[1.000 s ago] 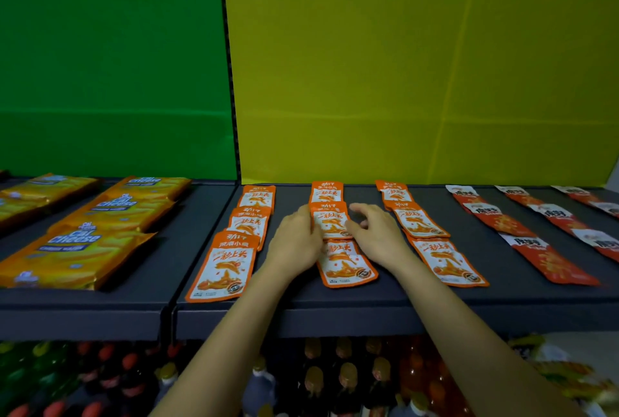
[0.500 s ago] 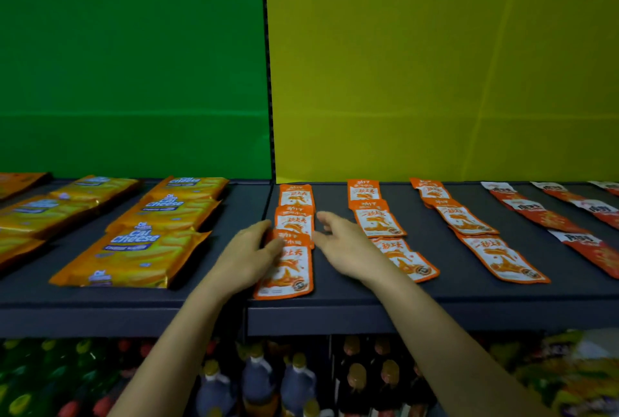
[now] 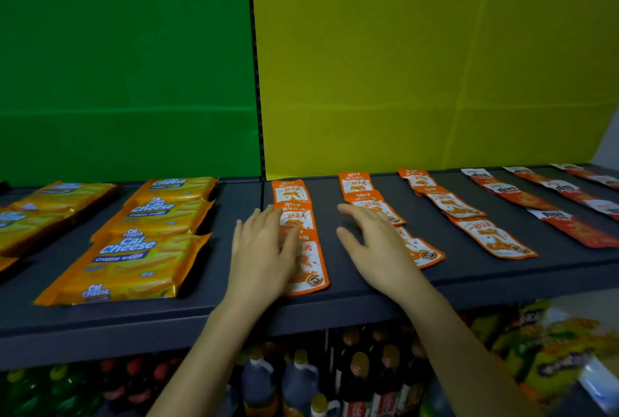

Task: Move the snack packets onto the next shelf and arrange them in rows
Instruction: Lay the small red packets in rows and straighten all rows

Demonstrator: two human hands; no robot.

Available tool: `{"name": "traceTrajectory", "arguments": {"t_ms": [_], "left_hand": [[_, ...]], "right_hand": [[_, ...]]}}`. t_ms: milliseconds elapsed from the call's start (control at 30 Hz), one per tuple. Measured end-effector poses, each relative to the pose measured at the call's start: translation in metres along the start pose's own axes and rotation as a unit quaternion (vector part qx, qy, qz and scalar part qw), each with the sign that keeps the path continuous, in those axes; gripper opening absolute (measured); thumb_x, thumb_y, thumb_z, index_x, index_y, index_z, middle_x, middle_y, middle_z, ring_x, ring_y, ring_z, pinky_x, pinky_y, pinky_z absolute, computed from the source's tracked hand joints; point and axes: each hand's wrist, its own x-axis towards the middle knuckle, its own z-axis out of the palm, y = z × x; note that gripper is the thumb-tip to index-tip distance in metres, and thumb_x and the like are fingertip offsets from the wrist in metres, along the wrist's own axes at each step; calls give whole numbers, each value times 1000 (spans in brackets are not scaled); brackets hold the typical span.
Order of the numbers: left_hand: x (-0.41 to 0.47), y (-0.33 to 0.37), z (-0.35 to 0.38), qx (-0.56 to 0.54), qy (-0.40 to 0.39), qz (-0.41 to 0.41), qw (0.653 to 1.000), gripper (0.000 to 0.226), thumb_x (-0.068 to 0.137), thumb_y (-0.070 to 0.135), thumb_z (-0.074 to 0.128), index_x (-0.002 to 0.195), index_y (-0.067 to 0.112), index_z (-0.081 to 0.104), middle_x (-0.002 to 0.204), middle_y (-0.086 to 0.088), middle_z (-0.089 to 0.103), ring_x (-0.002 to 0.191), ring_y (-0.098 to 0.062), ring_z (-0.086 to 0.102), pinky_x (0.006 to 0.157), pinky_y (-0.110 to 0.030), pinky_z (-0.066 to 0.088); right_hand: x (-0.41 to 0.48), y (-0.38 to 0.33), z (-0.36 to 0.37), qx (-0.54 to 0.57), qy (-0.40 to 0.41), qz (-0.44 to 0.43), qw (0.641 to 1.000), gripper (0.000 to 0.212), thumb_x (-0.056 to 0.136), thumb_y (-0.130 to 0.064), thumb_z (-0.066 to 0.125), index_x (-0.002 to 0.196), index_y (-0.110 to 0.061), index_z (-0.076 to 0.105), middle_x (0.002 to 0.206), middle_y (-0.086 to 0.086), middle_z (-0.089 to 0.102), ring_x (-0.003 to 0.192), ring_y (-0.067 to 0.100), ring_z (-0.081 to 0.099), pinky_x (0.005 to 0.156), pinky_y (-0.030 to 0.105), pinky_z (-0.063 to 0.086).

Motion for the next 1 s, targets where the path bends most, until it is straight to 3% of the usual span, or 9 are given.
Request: {"name": "traceTrajectory", "arguments": {"t_ms": [67, 167, 333, 567, 733, 833, 1000], "left_hand": [[-11, 21, -3, -56, 33, 37, 997, 45, 92, 38, 41, 129, 15, 49, 134, -4, 52, 127, -21, 42, 105, -29, 25], [-26, 53, 6, -70, -11, 86, 994, 43, 94, 35, 43, 135, 20, 42, 139, 3, 47, 130, -13, 39, 101, -22, 27], [-28, 83, 33, -23, -72, 66, 995, 40, 95, 40, 37, 130, 21, 43, 132, -2, 52, 124, -19, 43, 96, -32, 38], [-29, 94, 60, 50, -80, 61, 994, 46, 96, 44, 32, 134, 19, 41, 131, -1, 53, 125, -18, 43, 100, -29, 34], [-32, 94, 65, 84, -65, 71, 992, 68, 85, 54, 8, 132, 20, 42, 139, 3, 48, 134, -15, 37, 105, -27, 30], [-33, 94, 65, 76, -62, 67, 993, 49, 95, 48, 23, 130, 21, 44, 139, 4, 47, 134, -14, 36, 105, -25, 29], [-30, 97, 46, 6, -43, 64, 997, 35, 96, 37, 39, 122, 18, 51, 126, 2, 56, 118, -15, 48, 93, -26, 35]], "right_hand": [[-9, 14, -21, -9, 56, 3, 998, 36, 94, -20, 49, 130, -20, 52, 134, -3, 54, 127, 15, 42, 102, 26, 31], [-17, 41, -42, -39, 76, 41, 995, 35, 93, -19, 51, 127, -18, 55, 130, -1, 58, 123, 18, 48, 99, 29, 34], [-30, 69, -52, -49, 30, 115, 992, 43, 95, -30, 48, 136, -18, 48, 135, 4, 55, 127, 21, 47, 101, 31, 36], [-39, 78, -55, -32, 10, 82, 996, 40, 95, -35, 46, 134, -27, 50, 137, -5, 53, 128, 15, 47, 102, 29, 36], [-42, 80, -56, -34, 10, 64, 997, 41, 95, -37, 45, 134, -26, 50, 137, -5, 53, 127, 14, 47, 101, 26, 35], [-40, 81, -60, -10, -2, 65, 998, 41, 94, -38, 47, 133, -26, 50, 135, -5, 55, 126, 16, 47, 102, 28, 34], [-36, 81, -69, 21, -6, 50, 998, 48, 93, -37, 49, 137, -20, 44, 139, -4, 50, 129, 16, 44, 107, 35, 36]]}}
